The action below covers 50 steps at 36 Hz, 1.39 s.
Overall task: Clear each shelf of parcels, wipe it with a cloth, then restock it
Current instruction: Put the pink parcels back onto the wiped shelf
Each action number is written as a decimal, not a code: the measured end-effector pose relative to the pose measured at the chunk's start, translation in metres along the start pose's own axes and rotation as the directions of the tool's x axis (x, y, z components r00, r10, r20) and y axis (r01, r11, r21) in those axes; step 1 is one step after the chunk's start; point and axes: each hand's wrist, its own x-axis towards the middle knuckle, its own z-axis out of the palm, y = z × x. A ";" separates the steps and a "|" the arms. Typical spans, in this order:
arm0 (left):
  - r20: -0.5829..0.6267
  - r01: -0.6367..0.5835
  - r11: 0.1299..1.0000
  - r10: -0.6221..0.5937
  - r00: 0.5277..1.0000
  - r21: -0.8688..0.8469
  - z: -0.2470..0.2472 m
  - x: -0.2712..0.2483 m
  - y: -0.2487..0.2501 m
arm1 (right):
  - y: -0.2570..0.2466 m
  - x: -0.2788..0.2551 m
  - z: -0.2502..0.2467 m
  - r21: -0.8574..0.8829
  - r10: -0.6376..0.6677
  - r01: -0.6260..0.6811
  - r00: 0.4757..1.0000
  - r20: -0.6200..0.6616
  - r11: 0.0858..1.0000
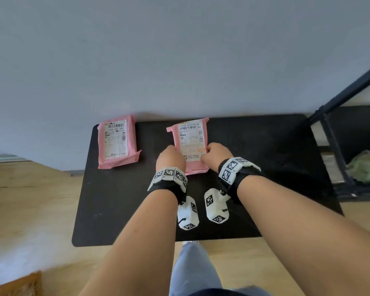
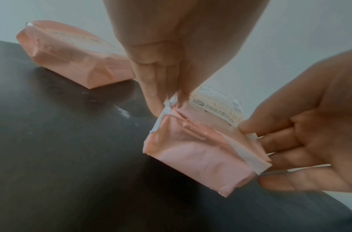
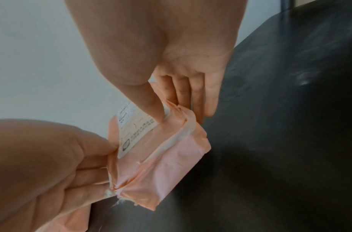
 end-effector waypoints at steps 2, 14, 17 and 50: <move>0.001 -0.042 0.999 0.042 0.999 0.015 0.014 -0.020 0.011 | 0.022 -0.017 -0.006 0.041 0.021 -0.019 0.999 -0.031 0.999; 0.075 -0.236 0.955 0.226 0.971 0.177 0.134 -0.190 0.061 | 0.204 -0.136 -0.036 0.209 0.175 -0.143 0.974 -0.144 0.967; 0.127 -0.331 0.904 0.307 0.943 0.272 0.170 -0.234 0.070 | 0.255 -0.170 -0.038 0.237 0.214 -0.169 0.960 -0.179 0.957; 0.290 -0.798 0.602 0.770 0.569 -0.033 0.411 -0.366 0.378 | 0.569 -0.238 -0.278 0.577 0.563 -0.272 0.715 -0.415 0.770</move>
